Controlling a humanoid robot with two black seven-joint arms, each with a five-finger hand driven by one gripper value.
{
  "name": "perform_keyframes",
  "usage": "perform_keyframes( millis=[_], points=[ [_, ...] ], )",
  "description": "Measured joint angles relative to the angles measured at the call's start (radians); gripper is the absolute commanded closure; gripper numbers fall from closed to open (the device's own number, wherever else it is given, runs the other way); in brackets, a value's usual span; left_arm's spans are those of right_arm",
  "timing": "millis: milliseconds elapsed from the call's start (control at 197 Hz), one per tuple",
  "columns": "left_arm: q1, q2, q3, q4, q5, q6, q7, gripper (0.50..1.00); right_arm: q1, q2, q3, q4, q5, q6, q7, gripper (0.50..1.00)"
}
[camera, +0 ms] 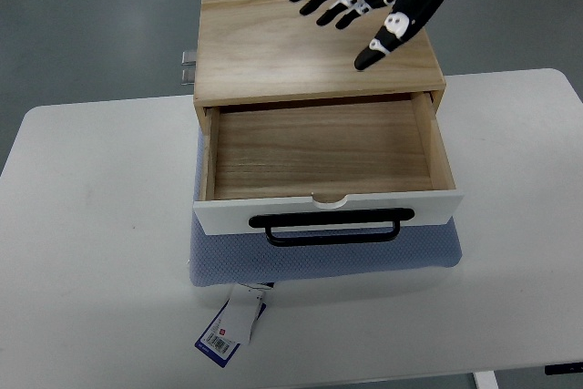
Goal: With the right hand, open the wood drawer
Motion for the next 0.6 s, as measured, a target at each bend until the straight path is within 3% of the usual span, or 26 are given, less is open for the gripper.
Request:
perform_keyframes(
  millis=[334,441,598],
  points=[
    [0.0,0.0,0.002,-0.005,0.0,0.0,0.0,0.5,-0.343,0.242,0.497,-0.57,0.006,-0.054,0.291,0.556],
    [0.0,0.0,0.002,-0.007,0.0,0.0,0.0,0.5,-0.421,0.312,0.591,-0.685,0.01,-0.081,0.375,0.556],
    [0.0,0.0,0.001,-0.007,0.0,0.0,0.0,0.5,-0.529,0.365,0.647,-0.758,0.077,-0.105,0.477,0.556]
  ],
)
